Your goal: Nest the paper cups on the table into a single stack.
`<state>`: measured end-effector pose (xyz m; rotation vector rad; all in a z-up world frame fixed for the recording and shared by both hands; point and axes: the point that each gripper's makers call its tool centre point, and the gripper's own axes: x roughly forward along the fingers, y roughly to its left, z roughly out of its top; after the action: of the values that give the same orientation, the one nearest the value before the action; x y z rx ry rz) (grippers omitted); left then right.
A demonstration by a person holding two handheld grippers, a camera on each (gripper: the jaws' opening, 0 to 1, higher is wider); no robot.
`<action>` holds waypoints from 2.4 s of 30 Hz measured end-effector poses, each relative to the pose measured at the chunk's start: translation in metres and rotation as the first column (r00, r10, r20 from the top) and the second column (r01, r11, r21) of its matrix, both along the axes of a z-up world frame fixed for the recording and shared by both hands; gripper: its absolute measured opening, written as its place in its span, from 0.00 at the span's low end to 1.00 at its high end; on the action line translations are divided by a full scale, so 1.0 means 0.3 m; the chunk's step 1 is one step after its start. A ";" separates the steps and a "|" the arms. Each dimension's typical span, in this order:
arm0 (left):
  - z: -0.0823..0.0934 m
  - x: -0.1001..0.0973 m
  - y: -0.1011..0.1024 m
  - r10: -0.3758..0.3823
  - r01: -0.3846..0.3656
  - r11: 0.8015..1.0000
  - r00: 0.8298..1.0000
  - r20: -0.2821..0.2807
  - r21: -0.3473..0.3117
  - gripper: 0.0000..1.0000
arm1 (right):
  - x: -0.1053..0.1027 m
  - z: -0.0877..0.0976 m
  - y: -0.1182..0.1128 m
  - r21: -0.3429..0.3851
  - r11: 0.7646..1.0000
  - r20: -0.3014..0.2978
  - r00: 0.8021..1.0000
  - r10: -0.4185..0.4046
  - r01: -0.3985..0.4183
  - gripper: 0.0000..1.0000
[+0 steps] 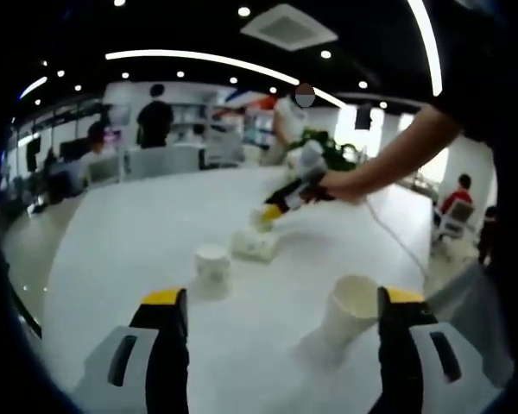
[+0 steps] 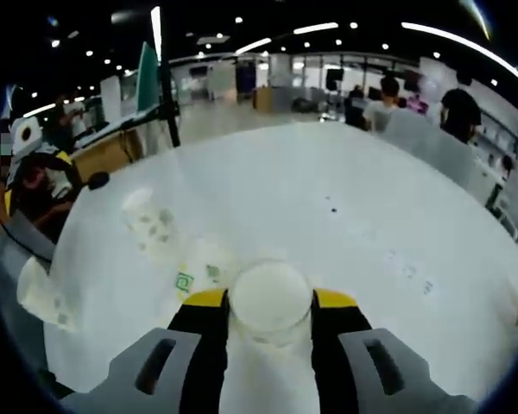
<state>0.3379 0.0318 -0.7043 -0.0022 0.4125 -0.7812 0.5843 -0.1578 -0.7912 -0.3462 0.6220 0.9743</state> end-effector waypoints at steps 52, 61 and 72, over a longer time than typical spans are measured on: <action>0.104 -0.119 -0.035 -0.025 0.025 1.000 0.998 0.055 0.000 0.89 | -0.170 0.178 -0.118 -0.052 0.999 0.080 0.997 0.007 -0.003 0.34; 0.120 -0.129 -0.033 -0.030 0.030 1.000 0.997 0.066 0.003 0.89 | -0.205 0.183 -0.127 -0.052 0.999 0.085 0.996 0.000 0.004 0.34; 0.123 -0.146 -0.038 -0.042 0.043 0.999 0.996 0.073 -0.005 0.89 | -0.287 0.252 -0.138 -0.019 0.999 0.105 0.994 -0.025 0.027 0.34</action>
<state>0.2942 0.0204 -0.6672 0.0292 0.3419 -0.8222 0.4982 -0.1992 -0.7156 -0.4037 0.5405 0.9197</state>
